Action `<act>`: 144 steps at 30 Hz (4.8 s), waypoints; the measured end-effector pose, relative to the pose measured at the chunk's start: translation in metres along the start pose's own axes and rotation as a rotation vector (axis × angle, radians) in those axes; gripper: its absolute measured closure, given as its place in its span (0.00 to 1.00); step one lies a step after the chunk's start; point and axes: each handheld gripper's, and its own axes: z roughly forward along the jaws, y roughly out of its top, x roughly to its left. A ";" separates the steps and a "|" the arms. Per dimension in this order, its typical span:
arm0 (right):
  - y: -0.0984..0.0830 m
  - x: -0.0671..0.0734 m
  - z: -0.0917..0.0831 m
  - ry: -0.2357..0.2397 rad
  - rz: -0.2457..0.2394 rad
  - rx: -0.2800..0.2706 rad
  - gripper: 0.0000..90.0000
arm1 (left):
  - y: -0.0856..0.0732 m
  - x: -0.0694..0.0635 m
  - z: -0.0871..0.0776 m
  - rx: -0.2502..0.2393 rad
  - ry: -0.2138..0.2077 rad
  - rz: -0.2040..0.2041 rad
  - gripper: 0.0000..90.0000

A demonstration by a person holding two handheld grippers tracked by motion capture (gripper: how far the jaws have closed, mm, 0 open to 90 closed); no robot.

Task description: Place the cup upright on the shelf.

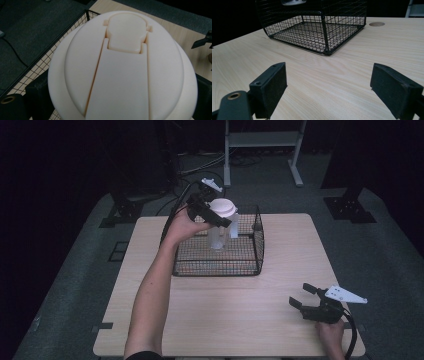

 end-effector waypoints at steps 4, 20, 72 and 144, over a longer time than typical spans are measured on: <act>0.000 0.000 0.000 -0.001 -0.001 0.000 0.14 | -0.002 0.002 0.012 0.020 0.003 -0.010 0.06; 0.000 -0.001 0.000 -0.009 -0.005 0.007 0.14 | -0.015 0.009 0.045 0.049 0.005 -0.047 0.06; 0.000 0.006 0.004 -0.030 -0.050 0.060 0.14 | -0.057 0.004 0.083 0.040 0.026 -0.061 0.02; -0.001 0.007 0.008 -0.023 -0.067 0.091 0.14 | -0.122 -0.015 -0.001 -0.037 0.022 -0.029 0.01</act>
